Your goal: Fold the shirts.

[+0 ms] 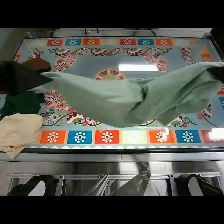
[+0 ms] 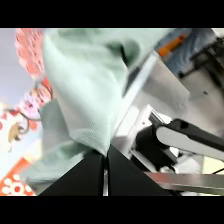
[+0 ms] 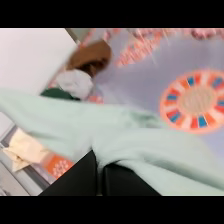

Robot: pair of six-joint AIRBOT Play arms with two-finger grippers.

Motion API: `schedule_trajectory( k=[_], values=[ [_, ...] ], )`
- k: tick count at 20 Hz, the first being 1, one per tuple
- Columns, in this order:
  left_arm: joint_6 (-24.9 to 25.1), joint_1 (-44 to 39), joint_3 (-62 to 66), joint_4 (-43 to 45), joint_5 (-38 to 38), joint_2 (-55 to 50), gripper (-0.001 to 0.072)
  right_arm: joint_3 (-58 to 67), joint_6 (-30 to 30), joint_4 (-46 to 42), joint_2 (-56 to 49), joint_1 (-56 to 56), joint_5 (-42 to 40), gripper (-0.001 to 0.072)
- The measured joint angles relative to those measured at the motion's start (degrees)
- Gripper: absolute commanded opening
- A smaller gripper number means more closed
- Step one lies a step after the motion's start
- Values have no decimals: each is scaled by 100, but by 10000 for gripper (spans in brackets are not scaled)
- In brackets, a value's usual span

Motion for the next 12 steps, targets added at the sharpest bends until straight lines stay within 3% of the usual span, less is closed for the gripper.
schedule_trajectory(
  k=[4,9,10,11,12],
  values=[
    [101,603,-564,219,310,612,25,-85,-61,-103,144,63,-131,24],
    [612,385,-1593,448,782,-378,21,-857,-153,-417,-857,734,-485,45],
    [723,306,-1668,483,935,-730,107,-1064,-227,-442,-1178,922,-664,233],
    [833,227,-1668,483,1080,-1152,399,-1239,-343,-459,-1530,1106,-898,466],
    [907,162,-1591,485,1187,-1580,687,-1353,-455,-461,-1884,1257,-1147,487]
  ],
)
